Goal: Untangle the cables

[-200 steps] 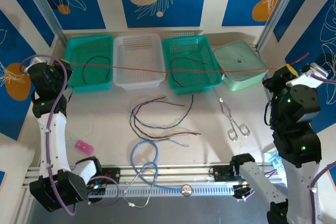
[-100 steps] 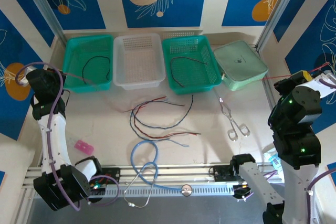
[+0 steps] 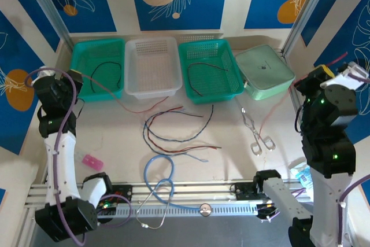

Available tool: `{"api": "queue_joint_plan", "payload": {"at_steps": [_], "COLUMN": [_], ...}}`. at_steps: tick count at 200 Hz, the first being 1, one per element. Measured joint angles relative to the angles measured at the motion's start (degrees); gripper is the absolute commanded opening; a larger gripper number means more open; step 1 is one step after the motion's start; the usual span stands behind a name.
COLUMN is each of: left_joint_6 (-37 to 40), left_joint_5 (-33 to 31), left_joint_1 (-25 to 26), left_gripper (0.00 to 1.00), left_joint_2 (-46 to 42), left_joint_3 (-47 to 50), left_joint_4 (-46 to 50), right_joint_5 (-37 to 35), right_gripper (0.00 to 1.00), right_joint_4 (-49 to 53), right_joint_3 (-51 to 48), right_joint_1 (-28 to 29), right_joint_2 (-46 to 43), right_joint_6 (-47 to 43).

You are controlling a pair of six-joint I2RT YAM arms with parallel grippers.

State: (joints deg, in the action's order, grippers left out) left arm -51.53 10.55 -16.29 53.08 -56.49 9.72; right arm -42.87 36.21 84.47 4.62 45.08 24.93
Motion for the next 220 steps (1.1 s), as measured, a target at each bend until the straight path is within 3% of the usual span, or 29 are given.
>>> {"api": "queue_joint_plan", "payload": {"at_steps": [70,103,136,186,220], "left_joint_6": [5.2,6.2,7.4,8.6,8.8], "left_joint_5": [0.5,0.6,0.6,1.0,1.0], "left_joint_1": [10.0,14.3,14.8,14.8,14.8], "left_gripper": [0.00,0.00,0.00,0.00,0.00], "left_joint_2": [-5.6,-5.4,-5.2,-5.4,-5.4], "left_joint_3": [-3.8,-3.8,-5.1,-7.1,-7.1], "left_joint_4": [3.9,5.2,6.4,6.4,6.5], "right_joint_5": [12.5,15.4,15.3,15.3,14.1], "right_gripper": [0.00,0.00,0.00,0.00,0.00], "right_joint_4": [-6.7,-11.6,-17.9,-19.6,-20.2], "right_joint_3": [14.5,22.6,30.8,45.2,47.8], "right_joint_1": [1.9,7.8,14.0,13.7,13.8], "right_joint_2": [12.0,20.3,30.7,45.5,52.3], "right_joint_6": [5.0,5.7,0.8,-3.3,-7.6]}}
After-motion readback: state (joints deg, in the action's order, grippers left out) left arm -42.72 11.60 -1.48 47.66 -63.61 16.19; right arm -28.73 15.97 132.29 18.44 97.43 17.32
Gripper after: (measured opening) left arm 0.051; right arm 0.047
